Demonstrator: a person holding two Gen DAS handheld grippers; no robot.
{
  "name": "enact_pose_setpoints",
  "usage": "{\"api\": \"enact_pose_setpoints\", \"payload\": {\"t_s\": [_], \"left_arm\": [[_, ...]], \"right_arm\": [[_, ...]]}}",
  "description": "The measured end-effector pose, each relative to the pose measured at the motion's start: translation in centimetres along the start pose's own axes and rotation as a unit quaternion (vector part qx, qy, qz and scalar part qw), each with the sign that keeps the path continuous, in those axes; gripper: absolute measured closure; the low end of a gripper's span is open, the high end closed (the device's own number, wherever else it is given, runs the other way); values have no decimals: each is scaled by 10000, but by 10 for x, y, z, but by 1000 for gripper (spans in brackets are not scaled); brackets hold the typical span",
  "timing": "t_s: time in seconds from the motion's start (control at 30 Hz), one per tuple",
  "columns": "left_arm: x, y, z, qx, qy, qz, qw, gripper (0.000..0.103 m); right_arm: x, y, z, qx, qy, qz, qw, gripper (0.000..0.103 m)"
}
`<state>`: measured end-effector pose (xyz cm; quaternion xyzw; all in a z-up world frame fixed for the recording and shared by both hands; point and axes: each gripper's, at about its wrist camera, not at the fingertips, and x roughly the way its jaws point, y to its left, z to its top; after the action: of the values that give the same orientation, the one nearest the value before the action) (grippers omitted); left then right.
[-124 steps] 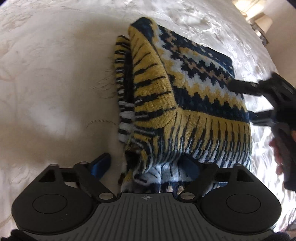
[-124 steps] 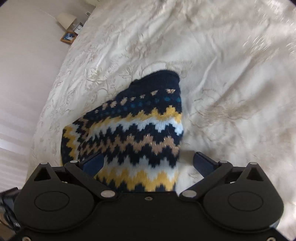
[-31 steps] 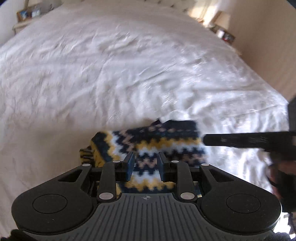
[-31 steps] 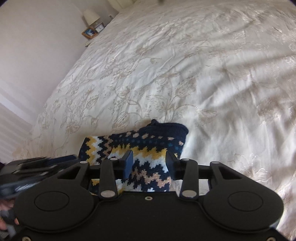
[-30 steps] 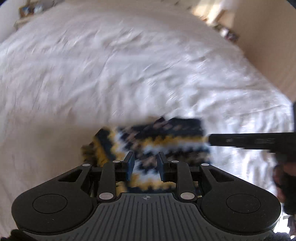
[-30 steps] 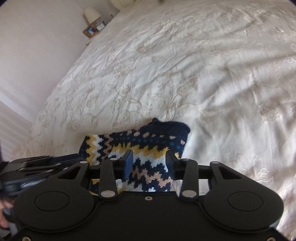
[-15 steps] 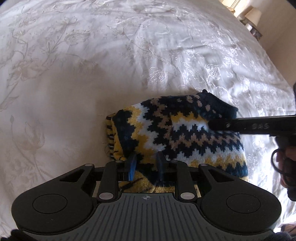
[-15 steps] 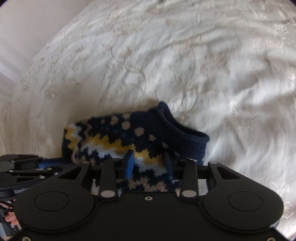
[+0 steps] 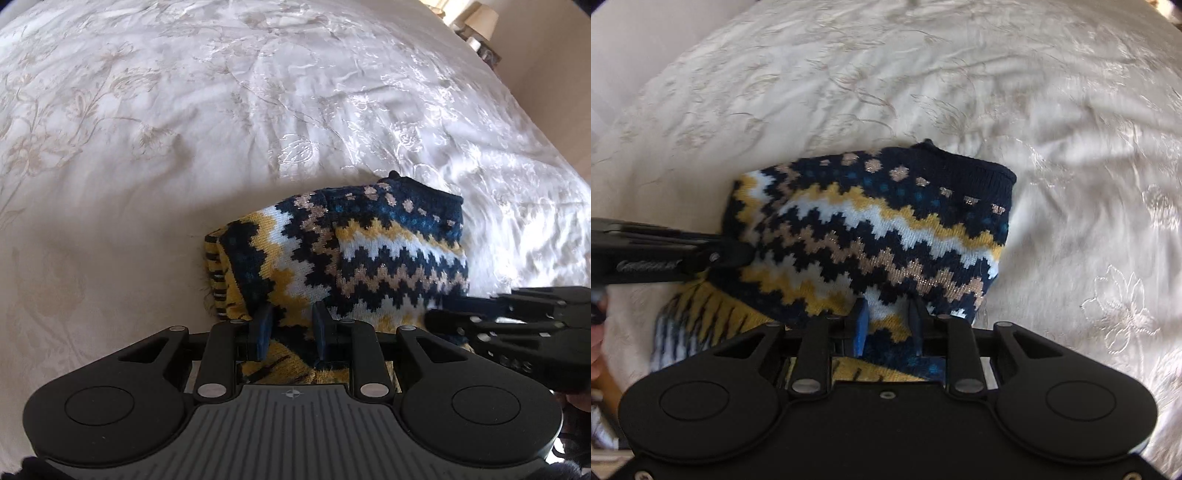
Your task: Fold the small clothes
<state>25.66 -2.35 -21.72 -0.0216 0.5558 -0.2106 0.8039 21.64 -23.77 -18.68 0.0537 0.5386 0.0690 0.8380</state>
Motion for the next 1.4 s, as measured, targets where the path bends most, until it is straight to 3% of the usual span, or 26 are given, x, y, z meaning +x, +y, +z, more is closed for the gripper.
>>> {"api": "enact_pose_setpoints", "payload": {"t_s": [0.1, 0.17, 0.23, 0.4, 0.47, 0.53, 0.6, 0.67, 0.8, 1.03, 1.4], "left_arm": [[-1, -3, 1, 93, -12, 48, 9999, 79], [-4, -4, 0, 116, -50, 44, 9999, 79], [-12, -8, -1, 206, -124, 94, 9997, 79], [-37, -18, -10, 339, -278, 134, 9989, 65], [-47, -23, -16, 441, -301, 148, 9985, 54], [-57, -29, -22, 516, -321, 240, 9979, 49], [-66, -34, -28, 555, -326, 262, 9976, 40], [-74, -37, -34, 544, -301, 325, 9975, 21], [-86, -43, -47, 468, -260, 506, 9973, 20], [-112, -58, -68, 412, -394, 796, 9952, 20], [-148, -93, -94, 466, -688, 1052, 9910, 20]], "right_arm": [[-6, 3, 4, 158, -98, -130, 9997, 62], [-16, 3, 1, 255, -250, -149, 9993, 48], [-30, 5, -6, 349, -404, -263, 9982, 18], [-63, 10, -27, 582, -770, -528, 9939, 16], [-75, 14, -34, 677, -927, -634, 9914, 11], [-87, 15, -40, 827, -1078, -655, 9886, 0], [-96, 19, -45, 894, -1159, -662, 9870, 0], [-101, 22, -46, 934, -1147, -612, 9871, 0], [-112, 27, -54, 1041, -1142, -521, 9866, 0], [-131, 35, -74, 893, -1055, -839, 9868, 0], [-176, 25, -100, 1180, -1245, -704, 9827, 0]]}}
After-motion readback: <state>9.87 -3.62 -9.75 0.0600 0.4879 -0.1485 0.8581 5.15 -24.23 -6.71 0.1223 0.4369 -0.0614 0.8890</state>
